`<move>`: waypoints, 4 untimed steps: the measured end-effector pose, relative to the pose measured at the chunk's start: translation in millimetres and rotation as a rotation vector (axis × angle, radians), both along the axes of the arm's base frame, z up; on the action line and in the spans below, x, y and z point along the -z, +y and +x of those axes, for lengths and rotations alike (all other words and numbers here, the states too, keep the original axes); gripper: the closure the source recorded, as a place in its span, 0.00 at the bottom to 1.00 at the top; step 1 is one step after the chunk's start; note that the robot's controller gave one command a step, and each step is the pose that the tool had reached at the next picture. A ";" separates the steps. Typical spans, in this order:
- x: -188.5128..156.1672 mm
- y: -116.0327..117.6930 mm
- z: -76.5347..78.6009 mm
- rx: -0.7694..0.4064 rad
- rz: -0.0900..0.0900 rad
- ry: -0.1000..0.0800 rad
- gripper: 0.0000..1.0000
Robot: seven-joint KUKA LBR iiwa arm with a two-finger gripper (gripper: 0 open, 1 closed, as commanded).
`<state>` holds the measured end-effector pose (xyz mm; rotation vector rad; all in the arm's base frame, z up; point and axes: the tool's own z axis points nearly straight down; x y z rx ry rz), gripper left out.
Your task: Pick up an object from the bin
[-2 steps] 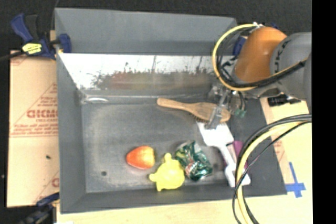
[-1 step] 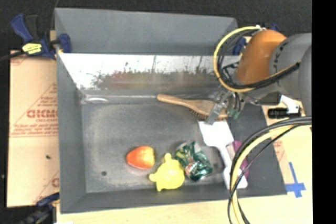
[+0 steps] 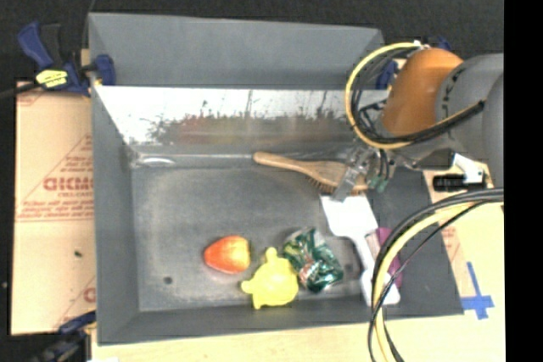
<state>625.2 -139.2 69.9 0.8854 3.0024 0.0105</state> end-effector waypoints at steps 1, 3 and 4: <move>-10.3 0.0 -1.3 0.000 0.001 0.003 1.00; -60.4 -1.4 -0.3 -0.002 0.000 -0.003 1.00; -79.3 -2.1 1.0 -0.003 -0.002 -0.009 1.00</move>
Offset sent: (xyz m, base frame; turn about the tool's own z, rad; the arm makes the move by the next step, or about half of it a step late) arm -0.0014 0.0003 0.0440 -0.0004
